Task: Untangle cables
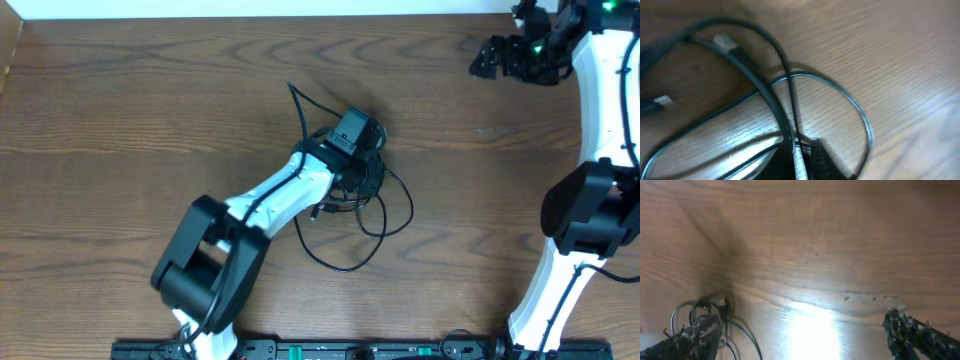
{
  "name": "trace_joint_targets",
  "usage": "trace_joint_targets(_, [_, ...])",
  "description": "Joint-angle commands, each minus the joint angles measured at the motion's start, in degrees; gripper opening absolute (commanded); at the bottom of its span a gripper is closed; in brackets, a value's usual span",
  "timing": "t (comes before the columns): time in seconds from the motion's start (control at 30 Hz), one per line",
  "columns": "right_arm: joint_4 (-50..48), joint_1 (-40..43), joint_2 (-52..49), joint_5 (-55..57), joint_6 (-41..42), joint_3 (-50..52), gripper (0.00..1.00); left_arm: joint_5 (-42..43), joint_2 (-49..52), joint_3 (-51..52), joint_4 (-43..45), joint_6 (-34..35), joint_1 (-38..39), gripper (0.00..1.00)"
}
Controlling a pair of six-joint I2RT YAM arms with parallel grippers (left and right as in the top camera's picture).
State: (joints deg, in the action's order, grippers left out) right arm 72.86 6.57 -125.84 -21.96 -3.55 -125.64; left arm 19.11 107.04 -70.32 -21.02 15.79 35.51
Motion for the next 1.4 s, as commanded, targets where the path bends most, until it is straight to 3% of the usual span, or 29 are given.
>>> trace_joint_targets(0.0, [0.0, -1.8, -0.2, -0.7, 0.3, 2.8, 0.99, -0.3, -6.8, -1.5, -1.1, 0.3, -0.1, 0.07])
trace_joint_targets(0.2, [0.3, -3.7, -0.2, -3.5, -0.2, 5.6, 0.99, -0.3, -13.0, -1.5, -4.2, 2.1, -0.2, 0.07])
trace_joint_targets(0.47, [3.1, -7.2, -0.2, -16.2, -5.8, 5.8, 0.99, -0.3, -19.8, -1.5, -5.7, 2.7, -4.2, 0.08])
trace_joint_targets(0.77, [2.8, -14.0, -0.2, -20.0, -6.8, 7.7, 0.96, -0.3, -21.0, -1.5, -7.7, 4.5, -9.8, 0.08])
trace_joint_targets(0.93, [1.5, -17.8, -0.2, -22.9, -13.5, 9.8, 0.88, -0.3, -21.0, -1.5, -8.3, 4.5, -10.2, 0.08])
trace_joint_targets(1.1, [0.3, -19.6, -0.2, -30.7, -25.1, 13.0, 0.8, -0.3, -21.0, -1.5, -8.5, 4.7, -10.3, 0.07])
trace_joint_targets(1.37, [-10.3, -20.4, -0.2, -38.6, -26.1, 22.9, 0.63, 2.5, -21.0, -1.5, -7.6, 6.0, -10.3, 0.08])
